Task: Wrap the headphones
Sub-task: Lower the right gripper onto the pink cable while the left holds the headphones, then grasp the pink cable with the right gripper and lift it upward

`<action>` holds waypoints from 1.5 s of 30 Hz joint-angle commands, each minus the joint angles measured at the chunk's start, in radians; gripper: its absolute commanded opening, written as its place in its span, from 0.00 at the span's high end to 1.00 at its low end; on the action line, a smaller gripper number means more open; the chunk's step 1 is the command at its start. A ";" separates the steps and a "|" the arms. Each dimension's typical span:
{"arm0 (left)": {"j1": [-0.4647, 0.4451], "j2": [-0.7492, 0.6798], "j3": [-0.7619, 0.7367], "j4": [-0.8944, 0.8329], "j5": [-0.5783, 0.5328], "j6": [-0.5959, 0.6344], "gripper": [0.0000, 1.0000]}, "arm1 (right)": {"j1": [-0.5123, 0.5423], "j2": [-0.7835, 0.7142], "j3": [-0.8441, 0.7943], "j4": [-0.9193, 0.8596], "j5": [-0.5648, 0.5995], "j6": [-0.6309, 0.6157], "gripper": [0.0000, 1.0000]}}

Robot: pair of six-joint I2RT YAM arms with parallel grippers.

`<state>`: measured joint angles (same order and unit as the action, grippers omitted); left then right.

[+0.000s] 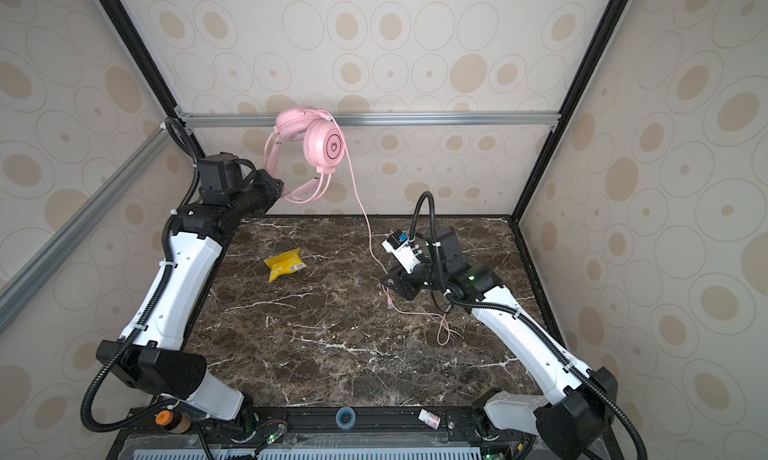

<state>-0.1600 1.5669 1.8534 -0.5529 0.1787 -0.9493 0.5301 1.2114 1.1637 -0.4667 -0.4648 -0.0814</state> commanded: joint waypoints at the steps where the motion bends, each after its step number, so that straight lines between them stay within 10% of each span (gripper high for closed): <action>1: 0.000 -0.021 0.069 0.098 0.082 -0.015 1.00 | 0.000 -0.038 -0.073 0.155 0.027 0.050 0.28; 11: 0.000 -0.038 0.064 0.131 0.219 -0.055 1.00 | -0.025 0.086 -0.018 0.190 0.074 -0.055 0.16; 45: 0.000 -0.008 0.126 0.136 0.286 -0.125 1.00 | -0.074 0.233 0.016 0.343 -0.089 0.000 0.58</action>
<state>-0.1593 1.5940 1.9678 -0.5087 0.4408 -1.0359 0.4568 1.4418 1.1465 -0.1276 -0.5285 -0.0761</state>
